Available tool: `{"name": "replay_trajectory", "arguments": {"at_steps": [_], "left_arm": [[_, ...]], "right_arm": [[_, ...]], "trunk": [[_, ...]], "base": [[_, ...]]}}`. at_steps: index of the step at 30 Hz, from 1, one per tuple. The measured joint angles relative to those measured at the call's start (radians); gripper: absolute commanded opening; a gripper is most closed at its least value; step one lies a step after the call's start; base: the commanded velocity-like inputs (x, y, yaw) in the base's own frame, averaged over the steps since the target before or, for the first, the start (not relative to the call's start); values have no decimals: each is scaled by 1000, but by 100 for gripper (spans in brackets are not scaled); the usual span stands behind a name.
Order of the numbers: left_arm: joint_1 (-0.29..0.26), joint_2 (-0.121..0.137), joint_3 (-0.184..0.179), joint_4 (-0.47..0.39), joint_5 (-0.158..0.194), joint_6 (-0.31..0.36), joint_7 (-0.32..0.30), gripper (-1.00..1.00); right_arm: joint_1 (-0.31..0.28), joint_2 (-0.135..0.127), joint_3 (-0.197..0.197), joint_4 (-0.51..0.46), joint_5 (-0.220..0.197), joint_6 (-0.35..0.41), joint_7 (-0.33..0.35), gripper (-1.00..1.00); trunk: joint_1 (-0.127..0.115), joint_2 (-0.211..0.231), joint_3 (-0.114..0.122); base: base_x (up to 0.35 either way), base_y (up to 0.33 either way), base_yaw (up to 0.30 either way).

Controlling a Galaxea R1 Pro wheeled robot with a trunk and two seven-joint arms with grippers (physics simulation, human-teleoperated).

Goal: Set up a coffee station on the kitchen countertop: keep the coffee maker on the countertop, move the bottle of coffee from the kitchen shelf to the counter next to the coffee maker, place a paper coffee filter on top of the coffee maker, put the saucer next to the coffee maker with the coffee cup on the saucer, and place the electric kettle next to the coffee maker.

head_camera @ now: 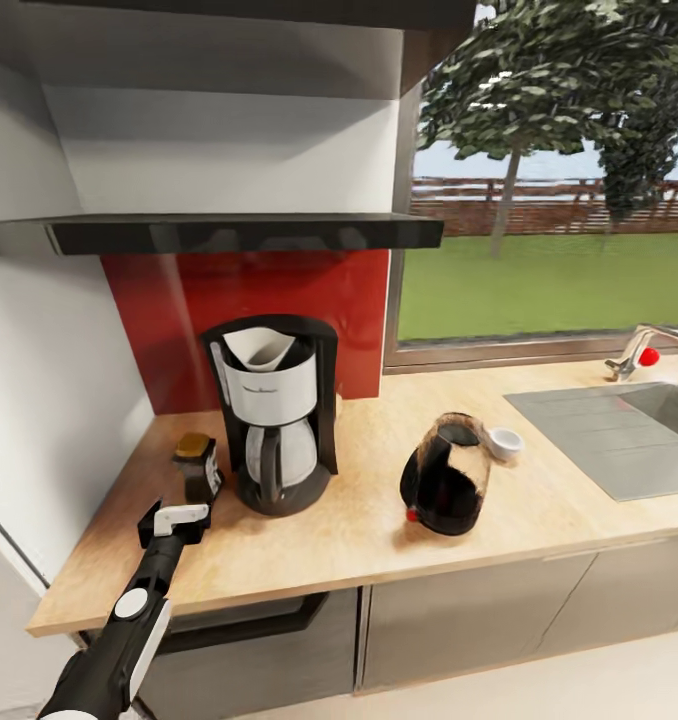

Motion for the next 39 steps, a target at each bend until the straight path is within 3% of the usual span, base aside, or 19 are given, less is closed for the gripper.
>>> {"name": "replay_trajectory", "arguments": {"at_steps": [17, 30, 39], "left_arm": [[0, 0, -1, 0, 0, 0, 0, 100], [49, -6, -16, -22, 1, -26, -11, 100], [148, -4, -62, -107, 1, -78, -39, 100]], "right_arm": [[0, 0, 0, 0, -1, 0, -4, 100], [0, 11, -1, -8, -10, -3, -8, 100], [0, 67, -4, -11, -11, -5, -8, 100]], "trunk": [[0, 0, 0], [-1, 0, 0], [-1, 0, 0]], "base": [[-305, -78, 0], [-36, -18, 0], [0, 0, 0]]}}
